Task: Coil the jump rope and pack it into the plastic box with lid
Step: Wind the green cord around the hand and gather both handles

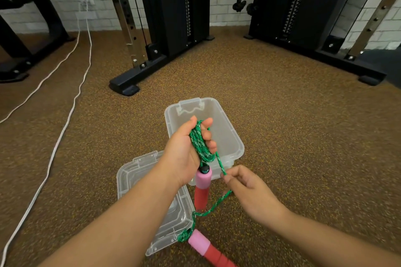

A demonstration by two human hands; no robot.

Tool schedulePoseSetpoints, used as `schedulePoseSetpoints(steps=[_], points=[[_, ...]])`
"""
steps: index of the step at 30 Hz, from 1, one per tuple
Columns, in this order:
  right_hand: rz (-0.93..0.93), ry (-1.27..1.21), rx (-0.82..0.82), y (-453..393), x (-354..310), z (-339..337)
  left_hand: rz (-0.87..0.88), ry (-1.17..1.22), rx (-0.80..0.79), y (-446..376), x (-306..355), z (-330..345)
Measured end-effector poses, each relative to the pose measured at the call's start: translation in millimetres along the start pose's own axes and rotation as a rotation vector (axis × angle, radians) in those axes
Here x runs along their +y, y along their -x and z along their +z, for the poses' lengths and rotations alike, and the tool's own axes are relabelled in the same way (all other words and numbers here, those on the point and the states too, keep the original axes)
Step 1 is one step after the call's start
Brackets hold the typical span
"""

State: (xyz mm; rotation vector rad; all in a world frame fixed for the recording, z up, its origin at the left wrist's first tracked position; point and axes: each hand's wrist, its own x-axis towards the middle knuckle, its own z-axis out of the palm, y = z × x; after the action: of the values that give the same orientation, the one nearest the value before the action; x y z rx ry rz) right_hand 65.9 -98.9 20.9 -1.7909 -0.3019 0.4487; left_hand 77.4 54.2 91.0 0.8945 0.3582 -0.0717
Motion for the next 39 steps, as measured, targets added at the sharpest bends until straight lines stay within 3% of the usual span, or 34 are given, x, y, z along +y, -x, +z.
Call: schedulePoseSetpoints(steps=[10, 20, 25, 30, 35, 39], points=[[-0.088, 0.165, -0.119, 16.2, -13.7, 6.3, 0.005, -0.037, -0.046, 0.2, -3.6, 6.4], [-0.030, -0.298, -0.136, 28.6, -42.7, 5.3, 0.080, -0.320, -0.028, -5.6, -5.1, 4.5], [-0.195, -0.128, -0.213, 35.6, -55.6, -2.8, 0.045, -0.429, -0.025, -10.8, -7.0, -12.3], [-0.311, -0.036, -0.094, 23.9, -66.7, -13.5, -0.059, -0.532, -0.158, 3.8, -2.8, -14.3], [-0.331, -0.043, -0.123, 4.5, -69.5, -27.6, -0.125, -0.745, -0.418, 17.1, 6.2, -10.1], [-0.328, 0.152, 0.063, -9.4, -68.8, -41.6, -0.208, -0.804, -0.503, 18.4, 7.6, -10.5]])
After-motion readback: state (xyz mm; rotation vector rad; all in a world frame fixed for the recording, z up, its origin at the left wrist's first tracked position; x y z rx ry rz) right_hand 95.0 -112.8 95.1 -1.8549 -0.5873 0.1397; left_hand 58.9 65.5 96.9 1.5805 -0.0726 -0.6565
